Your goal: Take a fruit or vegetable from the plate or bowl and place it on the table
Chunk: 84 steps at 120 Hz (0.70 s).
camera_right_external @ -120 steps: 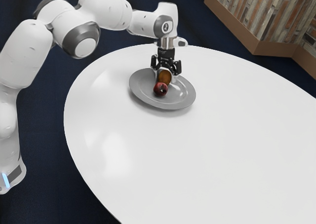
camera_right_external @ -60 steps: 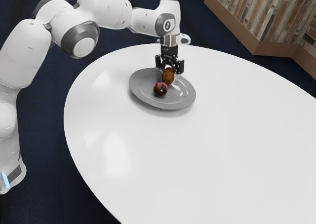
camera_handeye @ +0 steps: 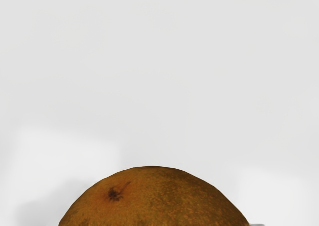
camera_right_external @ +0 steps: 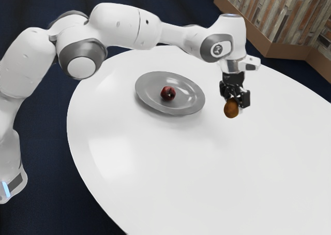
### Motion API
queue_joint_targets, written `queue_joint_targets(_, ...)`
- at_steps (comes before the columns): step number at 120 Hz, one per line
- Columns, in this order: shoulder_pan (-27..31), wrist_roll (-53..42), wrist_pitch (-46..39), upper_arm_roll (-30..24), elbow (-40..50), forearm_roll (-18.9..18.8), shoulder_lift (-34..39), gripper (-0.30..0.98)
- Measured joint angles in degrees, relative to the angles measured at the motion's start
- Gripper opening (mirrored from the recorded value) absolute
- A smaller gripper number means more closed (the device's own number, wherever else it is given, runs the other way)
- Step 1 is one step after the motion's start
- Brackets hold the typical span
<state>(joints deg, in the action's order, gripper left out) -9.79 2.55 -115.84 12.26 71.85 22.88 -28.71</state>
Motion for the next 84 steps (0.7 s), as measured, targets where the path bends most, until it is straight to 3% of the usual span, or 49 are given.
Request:
queue_joint_targets(28,0.45,3.9,-2.88,-3.64,-1.31,-1.81,-3.77,0.32)
queue_joint_targets(40,0.47,5.33,-3.47,-3.66,-1.26,-1.44,-3.99,0.5)
queue_joint_targets(54,0.1,7.23,-3.87,-3.27,-0.95,-1.12,-3.39,0.6)
queue_joint_targets(70,-1.91,14.17,-4.45,0.44,3.98,-1.32,4.85,0.65)
queue_joint_targets(84,-6.74,32.21,3.56,0.38,3.42,-7.78,16.02,0.67)
